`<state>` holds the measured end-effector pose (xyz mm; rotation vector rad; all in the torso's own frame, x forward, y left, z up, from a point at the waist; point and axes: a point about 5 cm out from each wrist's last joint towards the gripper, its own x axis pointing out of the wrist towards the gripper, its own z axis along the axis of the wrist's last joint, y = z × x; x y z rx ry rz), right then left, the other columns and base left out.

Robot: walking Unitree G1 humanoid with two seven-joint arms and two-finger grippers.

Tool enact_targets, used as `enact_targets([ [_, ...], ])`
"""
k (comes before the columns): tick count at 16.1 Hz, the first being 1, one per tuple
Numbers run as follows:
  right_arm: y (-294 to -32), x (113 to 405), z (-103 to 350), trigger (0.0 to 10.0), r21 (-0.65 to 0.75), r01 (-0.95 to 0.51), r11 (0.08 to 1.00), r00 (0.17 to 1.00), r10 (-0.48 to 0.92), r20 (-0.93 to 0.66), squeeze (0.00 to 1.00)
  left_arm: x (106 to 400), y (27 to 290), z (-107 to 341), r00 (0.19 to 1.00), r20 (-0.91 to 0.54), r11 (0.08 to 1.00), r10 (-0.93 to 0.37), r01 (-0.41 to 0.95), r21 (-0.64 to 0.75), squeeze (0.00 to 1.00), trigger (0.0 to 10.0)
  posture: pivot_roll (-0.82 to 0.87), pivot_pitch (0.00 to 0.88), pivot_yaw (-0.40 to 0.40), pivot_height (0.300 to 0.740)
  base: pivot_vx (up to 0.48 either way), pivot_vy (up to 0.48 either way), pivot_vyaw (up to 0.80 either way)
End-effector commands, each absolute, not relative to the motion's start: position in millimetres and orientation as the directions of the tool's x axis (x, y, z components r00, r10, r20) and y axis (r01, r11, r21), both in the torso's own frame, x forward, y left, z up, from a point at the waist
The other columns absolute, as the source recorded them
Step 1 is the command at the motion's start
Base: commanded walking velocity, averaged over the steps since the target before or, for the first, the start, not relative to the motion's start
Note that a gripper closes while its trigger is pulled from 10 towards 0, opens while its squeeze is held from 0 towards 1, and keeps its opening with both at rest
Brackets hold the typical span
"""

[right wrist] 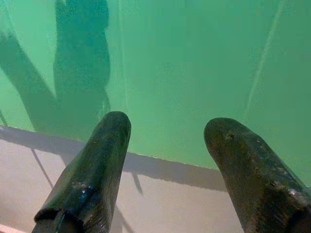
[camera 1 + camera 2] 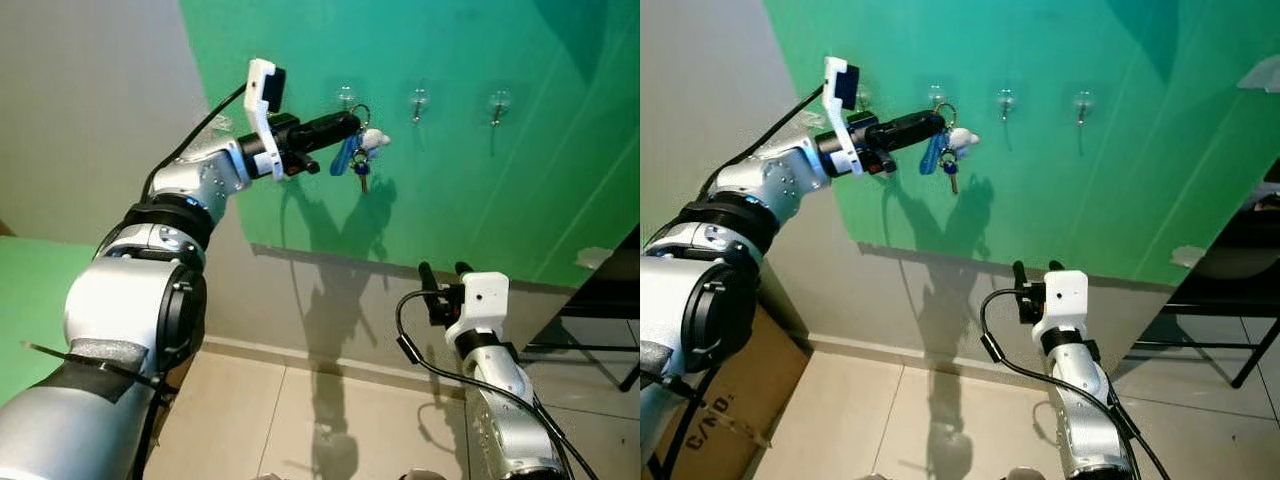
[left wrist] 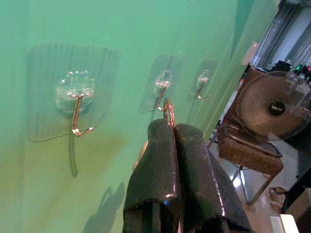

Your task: Hang keys on a hook

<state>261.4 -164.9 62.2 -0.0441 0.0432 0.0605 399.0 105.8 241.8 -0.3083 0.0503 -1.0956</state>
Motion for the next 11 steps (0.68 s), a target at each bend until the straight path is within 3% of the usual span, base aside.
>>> enact_targets([
  [1, -165.1, 259.8, 64.5, 10.0, -0.044, -0.049, 0.998, 0.998, 0.048, -0.041, 0.0, 401.6, 107.4, 251.5, 0.479, 0.117, 0.442, -0.87, 0.863, -0.245, 0.0, 10.0, -0.28, 0.0, 0.132, 0.74, 0.0, 0.0, 0.0],
  [6, -167.3, 255.5, 62.8, 10.0, -0.042, -0.033, 0.999, 0.998, 0.031, -0.049, 0.0, 405.0, 113.8, 256.7, 0.538, 0.145, 0.489, -0.831, 0.829, -0.271, 0.0, 10.0, -0.29, 0.0, 0.139, 0.74, 0.0, 0.0, 0.0],
  [11, -167.1, 253.6, 62.1, 10.0, -0.04, -0.034, 0.999, 0.998, 0.032, -0.058, 0.0, 409.9, 123.8, 254.4, 0.649, 0.161, 0.569, -0.744, 0.741, -0.357, 0.0, 10.0, -0.29, 0.0, 0.134, 0.74, 0.0, 0.0, 0.0],
])
